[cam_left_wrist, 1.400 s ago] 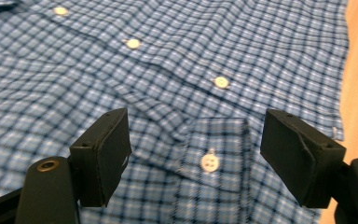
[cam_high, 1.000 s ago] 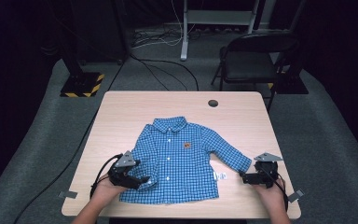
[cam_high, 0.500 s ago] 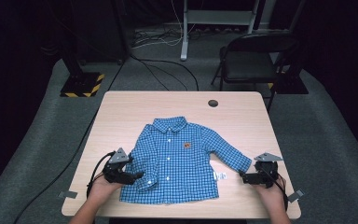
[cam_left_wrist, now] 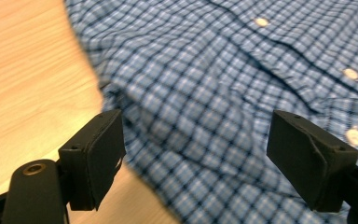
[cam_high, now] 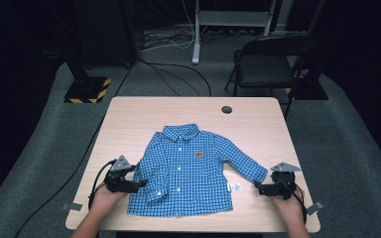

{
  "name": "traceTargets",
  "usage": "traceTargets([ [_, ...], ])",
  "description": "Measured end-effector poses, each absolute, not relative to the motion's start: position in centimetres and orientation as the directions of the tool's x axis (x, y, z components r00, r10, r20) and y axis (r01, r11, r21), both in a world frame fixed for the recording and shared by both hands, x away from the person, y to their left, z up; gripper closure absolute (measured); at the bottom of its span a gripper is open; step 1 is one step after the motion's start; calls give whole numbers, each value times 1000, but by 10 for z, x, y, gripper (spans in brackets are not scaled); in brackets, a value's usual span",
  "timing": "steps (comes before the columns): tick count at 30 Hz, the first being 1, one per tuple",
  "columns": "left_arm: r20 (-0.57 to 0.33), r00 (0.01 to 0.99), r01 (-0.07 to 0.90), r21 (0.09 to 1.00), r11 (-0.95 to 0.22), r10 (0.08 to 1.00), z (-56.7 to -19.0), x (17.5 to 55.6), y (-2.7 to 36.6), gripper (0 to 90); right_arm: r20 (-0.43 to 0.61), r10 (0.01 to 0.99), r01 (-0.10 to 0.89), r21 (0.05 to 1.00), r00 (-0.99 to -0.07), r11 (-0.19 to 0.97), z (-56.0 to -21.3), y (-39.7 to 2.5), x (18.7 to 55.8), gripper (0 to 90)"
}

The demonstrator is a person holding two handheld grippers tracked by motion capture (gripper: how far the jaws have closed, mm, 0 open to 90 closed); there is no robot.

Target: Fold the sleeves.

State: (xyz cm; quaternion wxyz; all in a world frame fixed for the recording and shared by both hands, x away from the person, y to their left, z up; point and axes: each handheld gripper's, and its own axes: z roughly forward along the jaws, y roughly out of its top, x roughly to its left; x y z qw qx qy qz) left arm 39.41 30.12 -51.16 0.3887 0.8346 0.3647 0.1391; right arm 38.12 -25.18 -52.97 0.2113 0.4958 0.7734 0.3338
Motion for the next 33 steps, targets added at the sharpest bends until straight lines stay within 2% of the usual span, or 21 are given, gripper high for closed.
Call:
traceTargets([
  [33,-69,555,588,737,-332,829,-520,404,343,181,3,907,626,725,-421,288,-530,-252,381,19],
])
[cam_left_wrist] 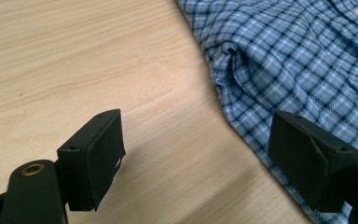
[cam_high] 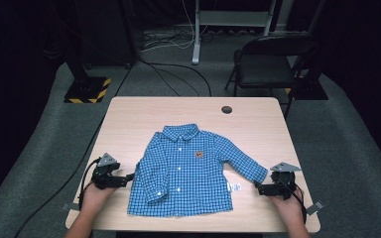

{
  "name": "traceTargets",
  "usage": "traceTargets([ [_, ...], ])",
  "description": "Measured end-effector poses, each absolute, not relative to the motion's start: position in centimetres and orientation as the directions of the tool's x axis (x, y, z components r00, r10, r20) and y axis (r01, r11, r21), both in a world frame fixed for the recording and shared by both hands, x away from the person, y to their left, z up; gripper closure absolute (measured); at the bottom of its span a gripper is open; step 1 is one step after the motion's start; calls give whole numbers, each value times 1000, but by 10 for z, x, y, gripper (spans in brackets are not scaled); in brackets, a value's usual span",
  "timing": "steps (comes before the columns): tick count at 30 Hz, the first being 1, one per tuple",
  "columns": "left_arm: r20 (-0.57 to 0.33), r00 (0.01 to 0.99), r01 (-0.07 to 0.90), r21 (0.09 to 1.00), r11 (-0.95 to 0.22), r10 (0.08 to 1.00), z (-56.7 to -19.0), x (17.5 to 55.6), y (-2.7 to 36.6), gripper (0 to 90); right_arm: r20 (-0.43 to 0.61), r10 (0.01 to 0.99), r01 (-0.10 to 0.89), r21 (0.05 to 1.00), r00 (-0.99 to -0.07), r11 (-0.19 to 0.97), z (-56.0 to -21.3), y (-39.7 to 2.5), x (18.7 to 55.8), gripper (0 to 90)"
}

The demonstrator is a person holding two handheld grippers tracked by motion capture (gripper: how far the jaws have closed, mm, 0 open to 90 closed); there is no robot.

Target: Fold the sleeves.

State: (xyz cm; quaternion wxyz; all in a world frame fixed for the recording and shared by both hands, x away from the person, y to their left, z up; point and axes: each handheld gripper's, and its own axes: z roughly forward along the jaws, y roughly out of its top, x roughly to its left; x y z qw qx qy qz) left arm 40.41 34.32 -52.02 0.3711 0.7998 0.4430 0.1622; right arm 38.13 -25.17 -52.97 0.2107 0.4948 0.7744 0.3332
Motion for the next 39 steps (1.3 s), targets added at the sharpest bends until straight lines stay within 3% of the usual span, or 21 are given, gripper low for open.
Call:
traceTargets([
  [25,-73,488,626,724,-290,870,-526,407,363,176,3,907,626,725,-421,288,-530,-252,381,19],
  [39,-16,486,598,735,-319,874,-529,407,363,148,3,907,626,725,-422,288,-530,-252,381,19],
])
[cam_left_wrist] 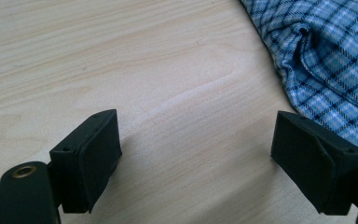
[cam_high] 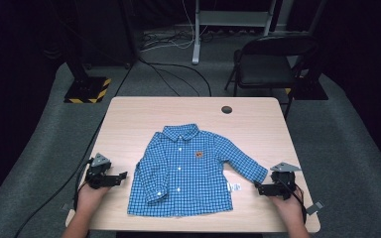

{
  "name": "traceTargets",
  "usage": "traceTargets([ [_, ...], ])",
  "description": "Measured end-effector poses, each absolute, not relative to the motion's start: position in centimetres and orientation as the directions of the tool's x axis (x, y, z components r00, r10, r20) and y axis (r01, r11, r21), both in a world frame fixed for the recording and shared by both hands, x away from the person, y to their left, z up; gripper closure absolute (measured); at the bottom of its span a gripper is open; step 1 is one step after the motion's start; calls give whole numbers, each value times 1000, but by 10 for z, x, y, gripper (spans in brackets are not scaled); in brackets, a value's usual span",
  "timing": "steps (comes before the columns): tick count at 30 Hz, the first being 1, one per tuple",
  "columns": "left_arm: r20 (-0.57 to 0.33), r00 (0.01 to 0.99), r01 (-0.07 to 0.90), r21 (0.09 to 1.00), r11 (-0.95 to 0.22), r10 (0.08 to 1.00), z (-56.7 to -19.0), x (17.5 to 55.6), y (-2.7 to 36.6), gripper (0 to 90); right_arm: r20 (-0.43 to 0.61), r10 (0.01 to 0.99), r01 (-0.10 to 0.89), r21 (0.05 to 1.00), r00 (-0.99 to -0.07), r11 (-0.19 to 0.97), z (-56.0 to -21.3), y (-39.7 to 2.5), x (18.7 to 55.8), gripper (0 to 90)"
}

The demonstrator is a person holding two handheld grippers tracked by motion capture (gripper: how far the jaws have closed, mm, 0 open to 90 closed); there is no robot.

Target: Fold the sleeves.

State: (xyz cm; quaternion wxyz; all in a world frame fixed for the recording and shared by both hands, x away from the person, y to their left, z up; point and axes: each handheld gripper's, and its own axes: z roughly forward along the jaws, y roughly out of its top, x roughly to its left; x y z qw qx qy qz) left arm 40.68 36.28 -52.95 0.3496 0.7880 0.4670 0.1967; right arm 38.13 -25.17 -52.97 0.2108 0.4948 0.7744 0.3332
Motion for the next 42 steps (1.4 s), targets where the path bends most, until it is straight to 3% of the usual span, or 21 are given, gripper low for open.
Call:
traceTargets([
  [42,-6,485,599,730,-328,874,-531,409,360,75,68,899,611,755,-432,237,-508,-257,394,184],
])
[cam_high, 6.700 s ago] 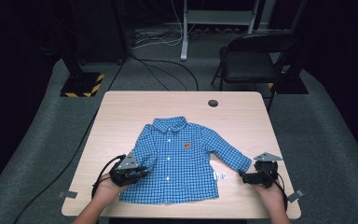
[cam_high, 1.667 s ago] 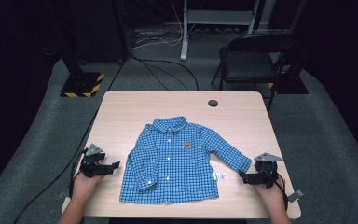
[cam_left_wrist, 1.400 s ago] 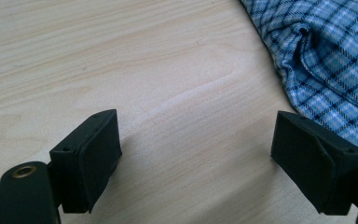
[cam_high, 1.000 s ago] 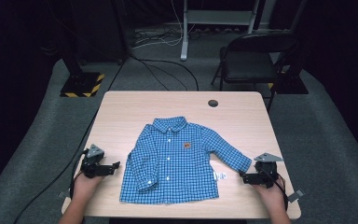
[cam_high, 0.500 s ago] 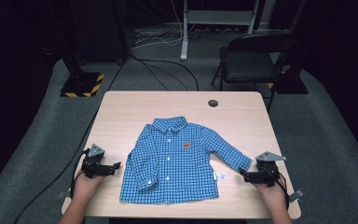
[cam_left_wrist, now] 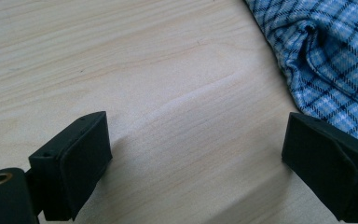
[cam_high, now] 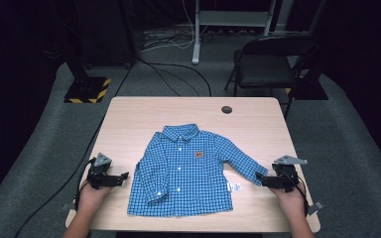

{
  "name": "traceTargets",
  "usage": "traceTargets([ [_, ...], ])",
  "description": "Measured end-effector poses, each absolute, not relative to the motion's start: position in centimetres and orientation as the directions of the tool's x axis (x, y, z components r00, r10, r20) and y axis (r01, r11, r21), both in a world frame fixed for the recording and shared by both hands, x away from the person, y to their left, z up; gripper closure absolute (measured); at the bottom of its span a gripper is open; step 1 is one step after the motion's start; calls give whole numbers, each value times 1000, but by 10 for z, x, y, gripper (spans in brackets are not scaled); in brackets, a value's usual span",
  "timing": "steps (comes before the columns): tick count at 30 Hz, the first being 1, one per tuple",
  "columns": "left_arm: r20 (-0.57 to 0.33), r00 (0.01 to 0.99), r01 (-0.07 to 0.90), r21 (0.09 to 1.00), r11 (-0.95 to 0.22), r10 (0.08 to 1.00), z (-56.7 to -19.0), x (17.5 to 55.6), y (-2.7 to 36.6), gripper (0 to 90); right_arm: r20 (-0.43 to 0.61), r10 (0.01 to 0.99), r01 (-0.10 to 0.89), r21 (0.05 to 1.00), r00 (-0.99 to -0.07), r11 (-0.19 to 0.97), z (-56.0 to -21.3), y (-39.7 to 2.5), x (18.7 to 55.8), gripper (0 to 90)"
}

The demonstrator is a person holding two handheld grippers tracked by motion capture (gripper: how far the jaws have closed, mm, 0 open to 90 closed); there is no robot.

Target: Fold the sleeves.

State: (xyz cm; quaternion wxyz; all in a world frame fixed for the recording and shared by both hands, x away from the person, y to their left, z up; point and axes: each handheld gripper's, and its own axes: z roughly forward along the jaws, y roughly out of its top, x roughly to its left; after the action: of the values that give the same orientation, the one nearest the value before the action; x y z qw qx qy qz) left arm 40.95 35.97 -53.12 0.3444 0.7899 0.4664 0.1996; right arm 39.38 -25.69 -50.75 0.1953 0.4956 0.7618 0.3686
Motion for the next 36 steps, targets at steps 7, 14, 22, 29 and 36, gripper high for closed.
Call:
traceTargets([
  [7,-5,485,600,730,-328,875,-531,410,360,75,38,902,615,743,-430,263,-508,-255,401,247],
  [14,-5,482,601,729,-327,876,-531,410,359,72,38,902,611,748,-431,260,-506,-255,406,313],
  [22,-5,482,601,730,-326,876,-531,410,359,70,36,903,625,734,-427,266,-511,-252,410,311],
  [29,-6,480,601,730,-324,877,-531,410,359,70,15,899,627,721,-437,293,-515,-248,411,309],
  [36,-6,479,602,730,-323,878,-531,410,359,69,5,896,621,723,-444,304,-518,-244,410,312],
])
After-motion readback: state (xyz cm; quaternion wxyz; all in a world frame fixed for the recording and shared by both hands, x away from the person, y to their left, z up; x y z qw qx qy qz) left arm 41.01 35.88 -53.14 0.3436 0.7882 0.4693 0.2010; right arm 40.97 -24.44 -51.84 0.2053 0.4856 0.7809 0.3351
